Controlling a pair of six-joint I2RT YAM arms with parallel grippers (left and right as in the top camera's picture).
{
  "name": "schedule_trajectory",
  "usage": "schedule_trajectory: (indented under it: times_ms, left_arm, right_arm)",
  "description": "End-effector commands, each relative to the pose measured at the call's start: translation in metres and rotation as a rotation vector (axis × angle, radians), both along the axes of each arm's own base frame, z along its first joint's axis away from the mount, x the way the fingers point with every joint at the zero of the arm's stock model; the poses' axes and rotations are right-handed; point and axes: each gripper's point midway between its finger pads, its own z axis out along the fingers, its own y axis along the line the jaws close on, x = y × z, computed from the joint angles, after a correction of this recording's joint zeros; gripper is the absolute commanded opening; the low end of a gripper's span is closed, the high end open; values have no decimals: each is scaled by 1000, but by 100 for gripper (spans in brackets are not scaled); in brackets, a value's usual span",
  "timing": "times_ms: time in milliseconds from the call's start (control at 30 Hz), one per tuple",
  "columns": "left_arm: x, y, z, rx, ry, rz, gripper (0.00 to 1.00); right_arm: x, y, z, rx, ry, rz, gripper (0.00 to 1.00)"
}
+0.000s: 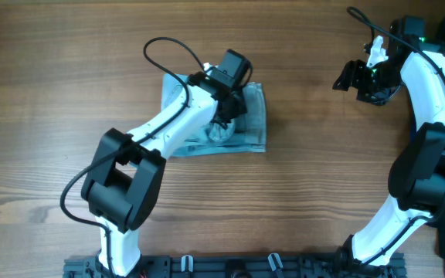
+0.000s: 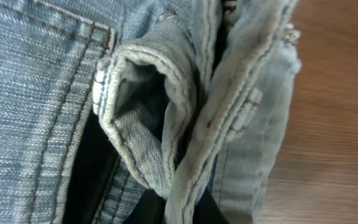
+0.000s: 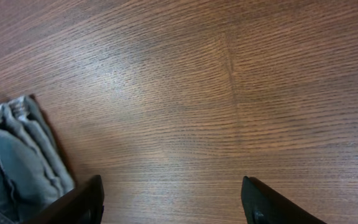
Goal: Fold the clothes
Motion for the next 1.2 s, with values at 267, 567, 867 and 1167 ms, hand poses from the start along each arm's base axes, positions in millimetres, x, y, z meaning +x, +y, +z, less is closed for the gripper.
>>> schedule_trajectory:
  times_ms: [267,567,867,1167]
  left_arm:
    - [5,-44,62,-92,-151,-196,100]
    - [-5,-34,66,-68,-124,-243,28]
    - [-47,-94,-5,-182,83,-377,4]
    - [-62,-99,61,-167,-42,-439,18]
  right_arm:
    - [-5,-2,-6,0,34,-21,71]
    - [-5,-2,-6,0,34,-21,71]
    - [-6,-2,-6,0,36,-21,71]
    - [-5,-2,-6,0,35,-21,71]
